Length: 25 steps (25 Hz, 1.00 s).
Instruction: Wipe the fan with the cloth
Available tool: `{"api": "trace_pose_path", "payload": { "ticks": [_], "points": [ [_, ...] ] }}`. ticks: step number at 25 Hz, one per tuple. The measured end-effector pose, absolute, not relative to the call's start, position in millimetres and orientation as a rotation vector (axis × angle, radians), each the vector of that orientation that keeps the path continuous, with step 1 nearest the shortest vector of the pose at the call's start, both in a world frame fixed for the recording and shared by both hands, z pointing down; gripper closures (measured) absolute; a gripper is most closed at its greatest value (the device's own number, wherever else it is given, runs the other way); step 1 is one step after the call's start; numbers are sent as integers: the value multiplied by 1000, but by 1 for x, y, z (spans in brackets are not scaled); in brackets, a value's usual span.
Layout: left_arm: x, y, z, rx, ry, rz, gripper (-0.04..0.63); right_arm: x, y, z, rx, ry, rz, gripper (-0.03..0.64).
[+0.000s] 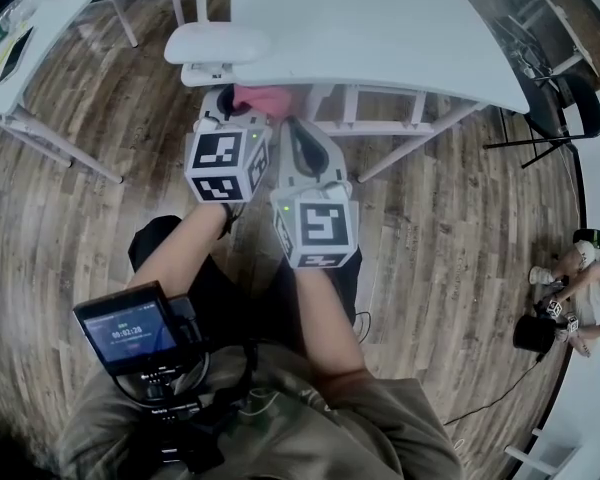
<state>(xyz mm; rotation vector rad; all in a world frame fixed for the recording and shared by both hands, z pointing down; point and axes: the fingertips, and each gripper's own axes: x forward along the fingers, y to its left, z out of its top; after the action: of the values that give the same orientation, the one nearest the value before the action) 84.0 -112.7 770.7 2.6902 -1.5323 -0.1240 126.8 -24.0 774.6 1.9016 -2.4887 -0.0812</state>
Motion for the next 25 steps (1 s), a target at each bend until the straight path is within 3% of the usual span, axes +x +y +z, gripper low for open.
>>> {"api": "trace_pose_path", "payload": {
  "ticks": [25],
  "points": [
    [22, -113, 767, 2628, -1672, -106, 522, 107, -24, 789, 1831, -2551, -48, 612]
  ]
}}
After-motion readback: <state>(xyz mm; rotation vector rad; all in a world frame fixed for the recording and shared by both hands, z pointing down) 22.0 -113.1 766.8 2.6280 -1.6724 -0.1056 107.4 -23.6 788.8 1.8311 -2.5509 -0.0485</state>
